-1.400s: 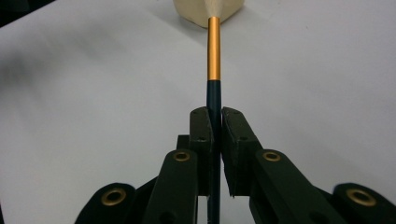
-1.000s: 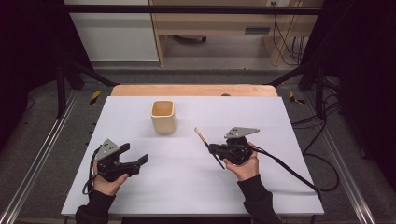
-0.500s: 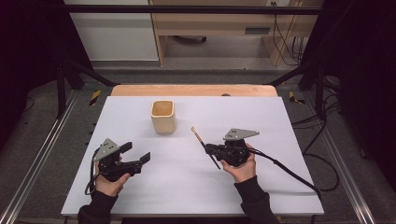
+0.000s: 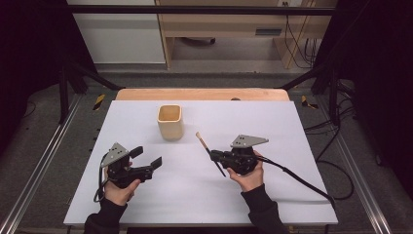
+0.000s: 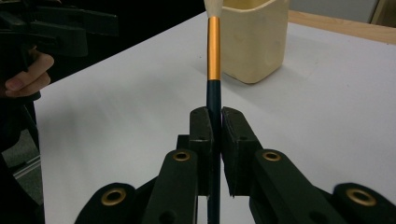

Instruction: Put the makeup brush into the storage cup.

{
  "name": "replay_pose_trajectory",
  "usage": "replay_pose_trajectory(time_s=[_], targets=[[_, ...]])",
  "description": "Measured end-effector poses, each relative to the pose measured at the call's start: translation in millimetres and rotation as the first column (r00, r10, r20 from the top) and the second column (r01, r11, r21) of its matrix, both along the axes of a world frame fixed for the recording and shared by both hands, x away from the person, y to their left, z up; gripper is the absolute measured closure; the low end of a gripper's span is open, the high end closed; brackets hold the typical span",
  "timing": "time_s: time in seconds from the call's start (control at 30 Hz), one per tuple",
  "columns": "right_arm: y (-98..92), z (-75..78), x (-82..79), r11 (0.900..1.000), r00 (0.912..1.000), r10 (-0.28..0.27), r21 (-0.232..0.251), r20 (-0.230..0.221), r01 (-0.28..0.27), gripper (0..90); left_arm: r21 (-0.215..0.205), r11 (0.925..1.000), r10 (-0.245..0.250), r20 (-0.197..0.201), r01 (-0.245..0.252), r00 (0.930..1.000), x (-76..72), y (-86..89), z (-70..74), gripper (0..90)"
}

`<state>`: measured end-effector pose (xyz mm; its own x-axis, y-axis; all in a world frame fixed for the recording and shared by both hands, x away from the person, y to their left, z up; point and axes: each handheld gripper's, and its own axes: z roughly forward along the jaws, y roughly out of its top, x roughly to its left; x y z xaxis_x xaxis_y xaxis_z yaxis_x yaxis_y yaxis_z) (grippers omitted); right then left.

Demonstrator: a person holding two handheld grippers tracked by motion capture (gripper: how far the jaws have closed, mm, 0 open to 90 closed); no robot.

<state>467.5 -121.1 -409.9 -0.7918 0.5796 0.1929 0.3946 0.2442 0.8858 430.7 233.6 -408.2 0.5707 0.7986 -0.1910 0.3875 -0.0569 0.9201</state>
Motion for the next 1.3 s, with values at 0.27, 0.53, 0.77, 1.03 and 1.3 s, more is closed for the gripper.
replay_pose_trajectory(time_s=[0.27, 0.53, 0.77, 1.03, 1.3], targets=[[0.0, 2.0, -0.6, 1.0, 0.9998, 0.002, 0.022, 0.021, -0.002, 83.5, -0.022, 0.9997, -0.009, 0.004, 0.009, 1.0, 2.1, -8.4, 3.7, 11.4], [0.9, 1.8, -1.1, 1.0, 0.9996, -0.003, 0.03, 0.029, 0.002, 83.5, -0.049, 0.9987, -0.016, 0.01, 0.017, 0.9998, 2.7, -15.2, 7.7, 11.8], [1.5, 1.5, -1.9, 0.999, 0.9994, -0.012, 0.035, 0.033, 0.011, 83.6, -0.077, 0.9968, -0.02, 0.013, 0.02, 0.9997, 4.0, -20.5, 8.8, 12.1], [1.7, 1.2, -2.3, 0.999, 0.9991, -0.016, 0.035, 0.038, 0.015, 83.5, -0.101, 0.9944, -0.031, 0.023, 0.033, 0.9992, 7.1, -33.2, 8.7, 12.2], [2.6, -0.3, -2.3, 0.999, 0.9994, -0.015, 0.033, 0.033, 0.014, 83.5, -0.113, 0.9923, -0.047, 0.036, 0.05, 0.9983, 8.0, -46.9, 9.8, 12.4]])
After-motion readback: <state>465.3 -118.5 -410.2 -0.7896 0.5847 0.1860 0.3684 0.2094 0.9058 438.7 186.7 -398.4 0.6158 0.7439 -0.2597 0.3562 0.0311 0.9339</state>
